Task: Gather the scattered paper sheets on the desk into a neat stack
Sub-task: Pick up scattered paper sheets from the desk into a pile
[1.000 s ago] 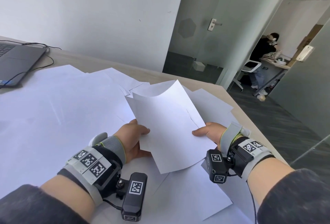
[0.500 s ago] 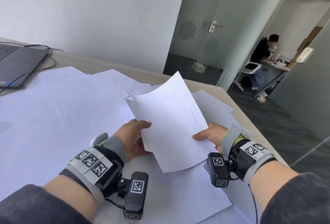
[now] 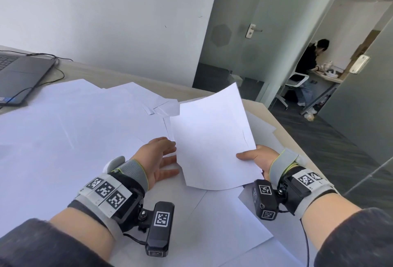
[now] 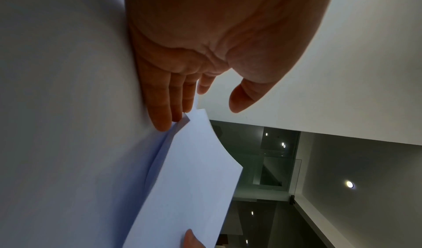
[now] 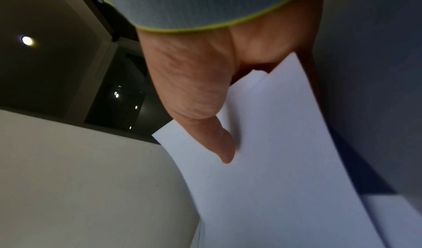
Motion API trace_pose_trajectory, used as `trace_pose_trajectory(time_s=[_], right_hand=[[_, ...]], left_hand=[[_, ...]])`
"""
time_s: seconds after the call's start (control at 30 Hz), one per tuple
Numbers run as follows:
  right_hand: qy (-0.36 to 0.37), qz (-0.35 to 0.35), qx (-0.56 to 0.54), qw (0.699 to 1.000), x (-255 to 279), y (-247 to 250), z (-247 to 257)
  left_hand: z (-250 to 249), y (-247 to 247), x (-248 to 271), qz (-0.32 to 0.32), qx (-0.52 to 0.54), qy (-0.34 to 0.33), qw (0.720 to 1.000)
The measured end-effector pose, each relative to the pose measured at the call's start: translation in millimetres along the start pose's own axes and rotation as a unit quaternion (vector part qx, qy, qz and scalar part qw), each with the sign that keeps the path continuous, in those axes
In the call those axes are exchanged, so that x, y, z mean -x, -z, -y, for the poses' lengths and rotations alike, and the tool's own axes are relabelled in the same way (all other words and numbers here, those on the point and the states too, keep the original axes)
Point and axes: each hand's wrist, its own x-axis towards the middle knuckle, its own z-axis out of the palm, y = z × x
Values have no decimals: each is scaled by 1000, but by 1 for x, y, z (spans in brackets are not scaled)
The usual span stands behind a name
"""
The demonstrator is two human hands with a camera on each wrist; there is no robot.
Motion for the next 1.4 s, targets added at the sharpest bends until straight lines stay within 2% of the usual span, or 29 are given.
trace_pose_trajectory(time_s=[0.17,0.27,0.37,0.5,0.57,0.67,1.03,1.23,1.4], right_hand=[[4,10,61,998,-2,-13,-5],[11,4,60,998,-3,-12,-6],[32,-18,16,999,-3,-6,-1],[71,-92,-69,991,-4,10,6],[79,-106,-93,987,-4,16,9],[75,-95,-95,988,1,21,8],[33,38,40,998,10,-12,-5],[43,30,91,994,7,-17,-6],[59,-4,25,998,6,-12,-5]], left_hand=[[-1,1,-1,6,-6,3,1000],[-1,2,-1,6,-2,-1,1000],[-2,4,-2,2,-3,-12,1000],[-4,5,-3,-14,-9,-27,999],[-5,6,-3,-20,-11,-30,999],[-5,6,-3,-23,-14,-33,999],[-2,7,-4,-25,-17,-37,999],[-2,8,-5,-21,-16,-36,999],[-3,8,-6,-21,-14,-38,999]])
